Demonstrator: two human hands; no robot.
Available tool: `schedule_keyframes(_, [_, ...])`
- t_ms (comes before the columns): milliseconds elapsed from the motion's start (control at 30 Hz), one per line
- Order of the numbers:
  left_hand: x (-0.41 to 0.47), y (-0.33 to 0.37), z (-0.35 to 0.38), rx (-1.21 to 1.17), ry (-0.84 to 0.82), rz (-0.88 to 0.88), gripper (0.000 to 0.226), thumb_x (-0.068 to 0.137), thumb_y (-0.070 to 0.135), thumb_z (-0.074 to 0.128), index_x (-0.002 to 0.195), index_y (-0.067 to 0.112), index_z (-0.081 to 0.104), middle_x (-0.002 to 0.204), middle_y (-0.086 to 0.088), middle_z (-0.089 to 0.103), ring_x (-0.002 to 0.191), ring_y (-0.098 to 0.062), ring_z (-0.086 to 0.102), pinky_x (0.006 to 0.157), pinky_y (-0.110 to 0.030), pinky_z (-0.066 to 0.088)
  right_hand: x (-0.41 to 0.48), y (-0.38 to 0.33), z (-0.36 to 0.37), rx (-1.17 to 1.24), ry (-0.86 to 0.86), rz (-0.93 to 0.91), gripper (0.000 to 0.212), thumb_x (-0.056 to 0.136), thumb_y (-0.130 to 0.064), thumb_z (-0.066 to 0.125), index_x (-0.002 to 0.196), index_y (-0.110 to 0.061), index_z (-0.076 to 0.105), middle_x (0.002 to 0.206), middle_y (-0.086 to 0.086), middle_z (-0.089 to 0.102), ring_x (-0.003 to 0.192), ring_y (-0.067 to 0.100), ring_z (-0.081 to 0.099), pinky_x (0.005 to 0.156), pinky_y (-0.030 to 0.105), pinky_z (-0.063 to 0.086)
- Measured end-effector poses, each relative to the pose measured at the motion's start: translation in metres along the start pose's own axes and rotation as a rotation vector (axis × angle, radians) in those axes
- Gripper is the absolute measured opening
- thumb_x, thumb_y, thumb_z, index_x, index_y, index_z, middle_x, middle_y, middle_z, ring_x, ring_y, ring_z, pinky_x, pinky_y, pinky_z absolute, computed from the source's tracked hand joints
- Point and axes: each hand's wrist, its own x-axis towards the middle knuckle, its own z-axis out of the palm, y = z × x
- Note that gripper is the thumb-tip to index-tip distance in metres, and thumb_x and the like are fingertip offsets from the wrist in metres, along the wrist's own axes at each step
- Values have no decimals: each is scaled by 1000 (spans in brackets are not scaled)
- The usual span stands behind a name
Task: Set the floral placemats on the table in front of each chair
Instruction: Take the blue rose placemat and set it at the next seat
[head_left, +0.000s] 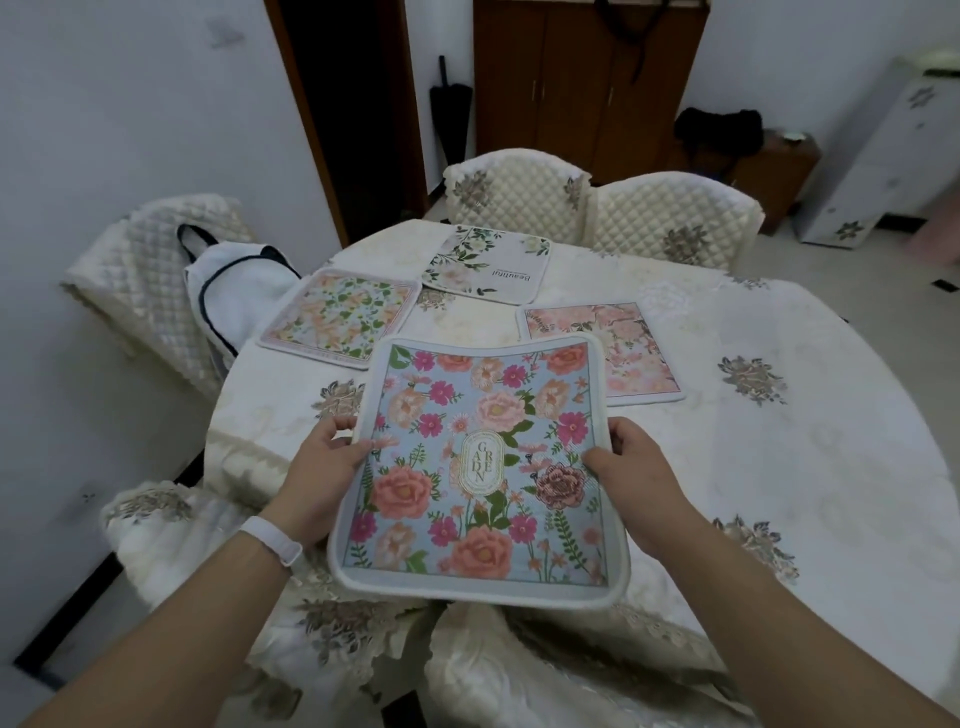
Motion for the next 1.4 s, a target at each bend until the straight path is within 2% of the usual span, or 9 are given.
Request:
schedule_keyframes(100, [2,3,-1,42,8,43,19,87,9,70,98,18,57,94,-12,76,84,-36,73,72,-52,59,3,0,3,7,-16,7,17,91,-12,57,99,-25,62,99,1,72,81,19,74,67,41,62])
schedule_keyframes(267, [17,10,-22,32,13,52,23,83,10,73,97,17,56,89,-11,76,78,-32,74,57,-38,59,15,-8,29,6,-12,22,17,92,-13,56,101,-26,61,101,3,71,88,25,72,77,52,61])
schedule_keyframes(500, [92,8,-95,46,-23,20,25,83,14,74,99,18,55,91,-10,76,82,-33,73,70,-47,59,52,-12,121,24,42,100,18,90,-10,56,98,-25,62,100,5,72,84,26,74,74,51,62])
schedule_keyframes(667, [154,11,-168,82,-19,-25,23,86,16,72,100,20,55,87,-6,76,73,-26,75,54,-35,58,74,-23,224,-28,126,153,16,89,-12,56,94,-27,60,93,3,72,71,21,74,55,36,61])
schedule_keyframes(800, [198,13,-204,89,-76,-51,23,85,17,74,99,23,57,86,-2,77,74,-24,75,55,-35,58,86,-25,273,-90,189,178,16,88,-12,55,92,-27,58,87,5,70,69,23,68,61,41,59])
schedule_keyframes(900, [220,8,-213,110,-136,-52,19,89,13,68,102,22,57,87,0,77,76,-21,75,55,-33,58,95,-21,289,-116,242,211,14,89,-12,55,95,-24,58,88,10,69,66,24,61,53,34,53])
schedule_keyframes(1067, [240,-1,-205,207,-246,-81,15,93,11,61,99,23,55,93,-5,70,66,-12,73,46,-23,55,105,-2,303,-126,315,300,20,92,-11,55,107,-24,55,91,10,68,66,29,67,54,38,56])
schedule_keyframes(1167, [247,-11,-200,219,-263,-122,13,93,10,59,99,21,55,97,-9,68,65,-13,73,45,-24,55,111,12,306,-118,356,328,21,92,-11,54,109,-22,55,91,10,68,63,24,68,48,30,52])
schedule_keyframes(1400, [256,-35,-190,251,-311,-212,18,90,16,65,105,20,55,102,-7,70,76,-21,75,63,-40,61,116,41,302,-165,384,404,22,90,-12,54,107,-25,54,91,5,69,69,25,73,51,34,59])
